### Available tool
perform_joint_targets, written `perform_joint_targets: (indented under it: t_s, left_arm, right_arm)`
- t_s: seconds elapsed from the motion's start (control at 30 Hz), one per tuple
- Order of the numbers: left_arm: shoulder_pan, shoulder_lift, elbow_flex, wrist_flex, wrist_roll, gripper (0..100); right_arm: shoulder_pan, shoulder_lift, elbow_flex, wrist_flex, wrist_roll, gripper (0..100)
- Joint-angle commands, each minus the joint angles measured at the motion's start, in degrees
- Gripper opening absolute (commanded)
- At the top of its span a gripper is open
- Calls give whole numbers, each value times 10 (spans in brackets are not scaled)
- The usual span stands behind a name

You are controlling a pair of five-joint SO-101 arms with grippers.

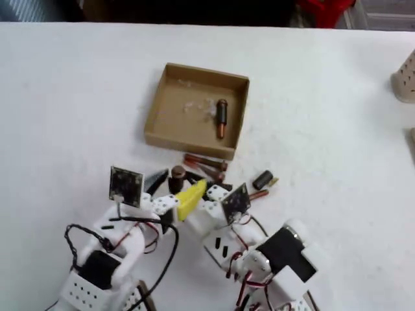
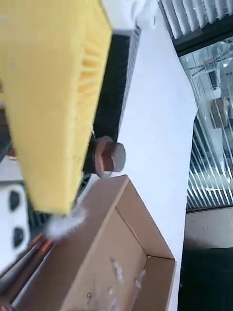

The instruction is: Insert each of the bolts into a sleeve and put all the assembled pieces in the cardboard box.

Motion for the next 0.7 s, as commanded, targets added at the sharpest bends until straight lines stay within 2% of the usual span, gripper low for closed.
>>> perform_joint_targets:
  t_s: [0.0,0.43,0.53,0.67]
  left_arm:
    - [14,0,-2,18,-7,500]
    - [12,0,-38,12,-6,484]
    - [11,0,-40,-13,-6,484]
    - [-29,0,-40,-76,-6,483]
  right_arm:
    - [10,-8,-4,-20,4,16]
    - [9,-8,-4,-20,4,16]
    - [9,-7,-4,-20,4,16]
    - [10,-7,-4,-20,4,16]
